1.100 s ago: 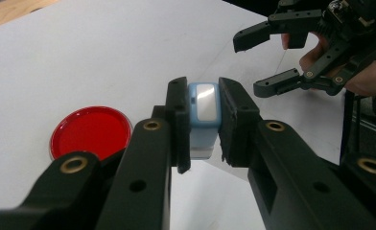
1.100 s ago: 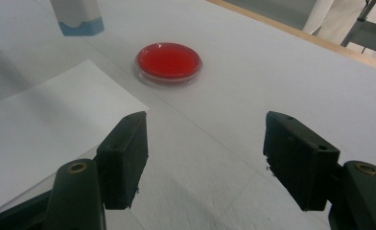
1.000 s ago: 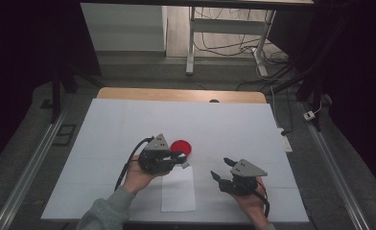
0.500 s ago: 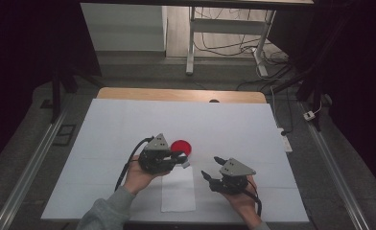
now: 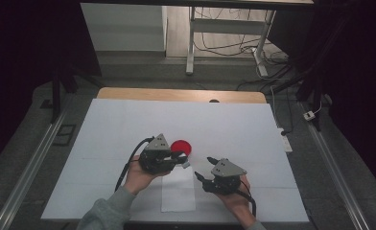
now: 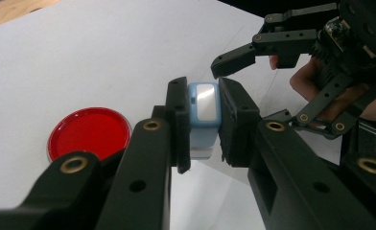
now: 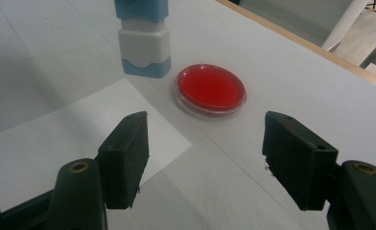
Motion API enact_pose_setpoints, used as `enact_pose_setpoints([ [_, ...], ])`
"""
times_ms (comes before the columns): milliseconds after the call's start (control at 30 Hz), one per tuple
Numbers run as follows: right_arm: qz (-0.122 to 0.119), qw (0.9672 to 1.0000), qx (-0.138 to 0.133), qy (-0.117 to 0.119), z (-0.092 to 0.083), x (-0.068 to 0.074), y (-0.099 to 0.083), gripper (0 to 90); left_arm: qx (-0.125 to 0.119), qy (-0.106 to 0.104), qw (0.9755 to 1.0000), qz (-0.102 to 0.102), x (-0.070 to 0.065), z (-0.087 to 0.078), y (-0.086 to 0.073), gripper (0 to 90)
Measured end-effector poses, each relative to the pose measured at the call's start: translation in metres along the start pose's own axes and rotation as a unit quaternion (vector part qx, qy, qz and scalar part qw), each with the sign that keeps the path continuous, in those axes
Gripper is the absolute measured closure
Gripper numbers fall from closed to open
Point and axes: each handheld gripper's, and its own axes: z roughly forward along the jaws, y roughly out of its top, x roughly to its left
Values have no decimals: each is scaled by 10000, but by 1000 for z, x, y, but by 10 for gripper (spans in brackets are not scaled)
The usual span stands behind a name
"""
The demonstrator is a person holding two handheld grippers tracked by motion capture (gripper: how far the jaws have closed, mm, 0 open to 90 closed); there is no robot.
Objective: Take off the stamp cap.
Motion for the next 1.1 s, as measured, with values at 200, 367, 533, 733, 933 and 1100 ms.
enact_pose_setpoints([
  [200, -76, 10000, 9, 4, 4, 5, 3, 330, 10, -8, 10000, 9, 0, 1, 0, 757],
  [367, -103, 9999, 24, 8, 7, 8, 4, 331, 4, -2, 10000, 6, 0, 1, 0, 757],
  [533, -142, 9999, 43, 8, 10, 11, 6, 332, 7, -8, 10000, 3, -1, 1, 0, 757],
  [733, -196, 9998, 23, 11, 13, 14, 9, 336, 17, -9, 10000, -11, 0, 2, -1, 757],
  [933, -211, 9998, 44, 12, 18, 17, 10, 337, 13, -4, 10000, -30, 0, 2, -1, 757],
  [1100, -213, 9998, 24, 17, 20, 20, 12, 337, 21, -3, 10000, -41, 0, 4, -2, 756],
])
